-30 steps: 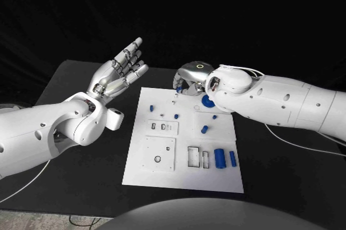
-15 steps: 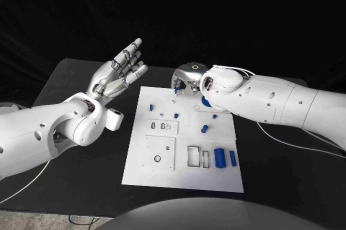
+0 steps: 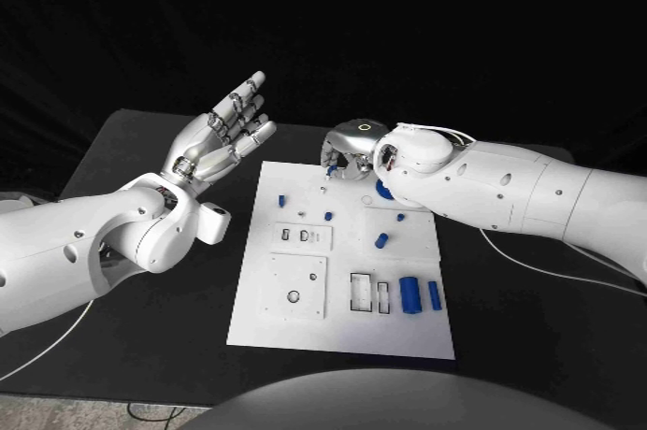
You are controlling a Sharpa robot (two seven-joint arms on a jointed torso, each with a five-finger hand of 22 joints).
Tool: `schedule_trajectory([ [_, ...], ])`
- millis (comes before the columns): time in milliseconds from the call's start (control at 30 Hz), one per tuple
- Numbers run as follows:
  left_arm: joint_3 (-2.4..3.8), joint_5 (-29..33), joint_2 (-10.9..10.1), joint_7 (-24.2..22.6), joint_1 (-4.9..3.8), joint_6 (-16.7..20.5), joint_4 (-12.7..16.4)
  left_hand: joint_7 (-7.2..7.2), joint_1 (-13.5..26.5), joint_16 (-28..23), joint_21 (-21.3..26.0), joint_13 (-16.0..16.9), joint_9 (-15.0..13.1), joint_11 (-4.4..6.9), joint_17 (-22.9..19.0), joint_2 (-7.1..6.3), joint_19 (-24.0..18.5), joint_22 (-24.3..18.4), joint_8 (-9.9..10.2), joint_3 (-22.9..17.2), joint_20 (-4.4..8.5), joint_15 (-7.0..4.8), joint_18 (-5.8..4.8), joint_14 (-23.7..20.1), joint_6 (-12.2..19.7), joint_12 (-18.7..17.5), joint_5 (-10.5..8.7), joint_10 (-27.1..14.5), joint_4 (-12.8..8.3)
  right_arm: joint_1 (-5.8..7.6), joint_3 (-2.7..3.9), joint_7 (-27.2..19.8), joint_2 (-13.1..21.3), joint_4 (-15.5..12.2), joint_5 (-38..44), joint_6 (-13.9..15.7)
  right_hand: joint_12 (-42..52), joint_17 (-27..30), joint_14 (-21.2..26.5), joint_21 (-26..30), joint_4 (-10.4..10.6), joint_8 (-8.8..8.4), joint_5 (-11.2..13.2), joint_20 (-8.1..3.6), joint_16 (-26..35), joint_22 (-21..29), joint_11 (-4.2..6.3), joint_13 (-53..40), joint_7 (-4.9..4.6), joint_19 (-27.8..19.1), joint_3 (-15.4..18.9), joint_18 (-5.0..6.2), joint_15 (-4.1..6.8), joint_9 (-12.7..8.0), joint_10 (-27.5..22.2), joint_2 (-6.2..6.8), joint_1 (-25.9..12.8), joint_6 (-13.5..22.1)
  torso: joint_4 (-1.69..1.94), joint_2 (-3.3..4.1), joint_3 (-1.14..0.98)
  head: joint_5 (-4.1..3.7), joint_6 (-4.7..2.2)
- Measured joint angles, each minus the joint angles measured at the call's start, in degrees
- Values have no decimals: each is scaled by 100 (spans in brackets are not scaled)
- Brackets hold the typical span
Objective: Assemble the parts on the task board
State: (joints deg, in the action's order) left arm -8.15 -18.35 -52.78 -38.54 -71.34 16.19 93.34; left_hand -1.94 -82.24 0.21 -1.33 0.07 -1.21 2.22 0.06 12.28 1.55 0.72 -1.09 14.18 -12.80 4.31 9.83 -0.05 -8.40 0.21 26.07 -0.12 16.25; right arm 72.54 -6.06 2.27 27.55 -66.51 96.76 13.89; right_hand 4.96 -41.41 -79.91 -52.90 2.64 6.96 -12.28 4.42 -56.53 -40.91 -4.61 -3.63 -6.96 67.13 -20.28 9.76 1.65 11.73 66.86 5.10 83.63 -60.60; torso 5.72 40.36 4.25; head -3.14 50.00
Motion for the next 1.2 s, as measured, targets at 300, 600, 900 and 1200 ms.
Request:
schedule_trajectory([
  [300,0,16,6,7,0,-15,-8,0,0,0,0,1,0,-20,1,0,0,0,0,0,0,0,0,0,0,0,0,21,0,-19,0,-13,-34,30,-21,-27,-18,37,12,0,7,-19,1,0,3,-27,5,-1,9,0,-7,0,-12,-1,4,23,22,34,3,-1,4,-12,0],
  [600,0,41,13,18,1,-29,-16,20,-23,0,0,3,-5,-20,1,23,21,0,0,-17,-20,20,0,21,-20,0,0,21,17,-56,5,-23,-179,207,-39,-32,-39,98,41,-133,46,-56,12,20,63,-197,6,-4,-1,20,-46,0,-41,-1,5,45,-1,44,5,-4,7,-24,0],
  [900,0,83,21,39,1,-57,-19,112,-46,0,0,3,-16,-20,2,46,42,6,-2,-31,-42,41,1,1,-113,0,21,21,0,-102,1,-26,-212,293,-56,-30,-127,301,260,33,117,-316,115,17,273,-107,12,-3,42,-189,-119,0,-13,-118,-743,191,-148,574,12,-4,7,-5,0],
  [1200,0,141,15,61,1,-74,-31,132,-46,0,0,-1,-22,-20,2,46,42,6,-21,-31,-41,41,0,1,-133,0,21,21,0,-106,1,-34,-109,315,-88,2,-128,517,453,320,206,-322,442,88,457,66,-60,-17,156,-402,179,0,-80,-275,-1405,284,-241,1117,1,-11,7,7,0],
])
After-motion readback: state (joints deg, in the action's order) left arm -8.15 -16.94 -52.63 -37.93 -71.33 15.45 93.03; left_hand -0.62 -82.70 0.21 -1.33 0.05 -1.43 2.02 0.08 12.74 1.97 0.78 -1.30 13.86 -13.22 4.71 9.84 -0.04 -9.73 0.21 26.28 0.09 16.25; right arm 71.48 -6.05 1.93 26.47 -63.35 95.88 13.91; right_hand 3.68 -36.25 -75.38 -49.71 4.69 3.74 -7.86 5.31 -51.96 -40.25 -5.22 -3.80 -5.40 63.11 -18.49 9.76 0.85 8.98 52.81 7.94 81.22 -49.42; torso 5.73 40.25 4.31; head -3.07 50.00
